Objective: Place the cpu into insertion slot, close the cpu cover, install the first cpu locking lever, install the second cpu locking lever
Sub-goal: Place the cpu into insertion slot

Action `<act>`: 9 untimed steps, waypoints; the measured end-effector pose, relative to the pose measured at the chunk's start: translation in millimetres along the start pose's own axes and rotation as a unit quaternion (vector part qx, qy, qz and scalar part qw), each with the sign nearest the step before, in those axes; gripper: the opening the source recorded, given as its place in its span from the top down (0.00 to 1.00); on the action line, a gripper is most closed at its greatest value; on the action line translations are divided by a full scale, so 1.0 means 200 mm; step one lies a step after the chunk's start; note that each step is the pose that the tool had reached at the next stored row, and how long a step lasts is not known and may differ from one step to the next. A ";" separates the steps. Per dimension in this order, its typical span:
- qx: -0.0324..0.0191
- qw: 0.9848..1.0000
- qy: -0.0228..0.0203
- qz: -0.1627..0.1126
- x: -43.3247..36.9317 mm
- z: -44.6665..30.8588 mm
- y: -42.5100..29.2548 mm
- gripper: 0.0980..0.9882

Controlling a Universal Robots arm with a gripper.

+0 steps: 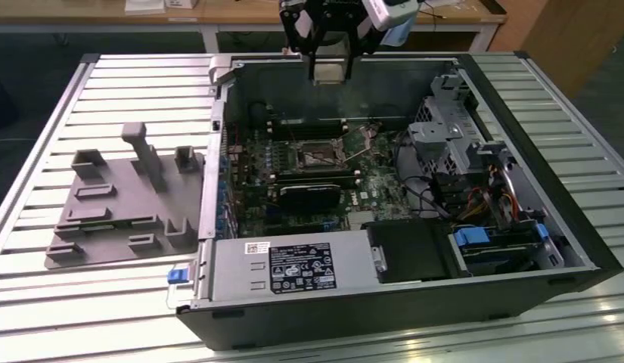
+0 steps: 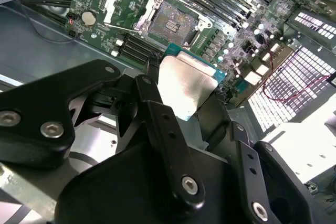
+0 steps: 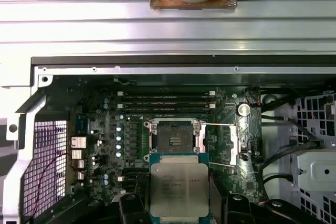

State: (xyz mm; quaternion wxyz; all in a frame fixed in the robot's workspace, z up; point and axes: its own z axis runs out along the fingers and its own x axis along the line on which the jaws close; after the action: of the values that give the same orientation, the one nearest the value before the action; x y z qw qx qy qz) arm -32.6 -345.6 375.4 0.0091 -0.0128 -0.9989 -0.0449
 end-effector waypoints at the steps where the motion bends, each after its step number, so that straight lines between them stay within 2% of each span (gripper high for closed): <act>1: 0.000 1.000 0.000 0.000 0.000 0.004 -0.001 0.51; 9: 0.000 1.000 0.000 0.000 -0.001 0.072 -0.007 0.51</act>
State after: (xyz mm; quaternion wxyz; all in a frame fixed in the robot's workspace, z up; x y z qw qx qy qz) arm -32.6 -345.7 361.0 0.0091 -0.0128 -0.9989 -0.0448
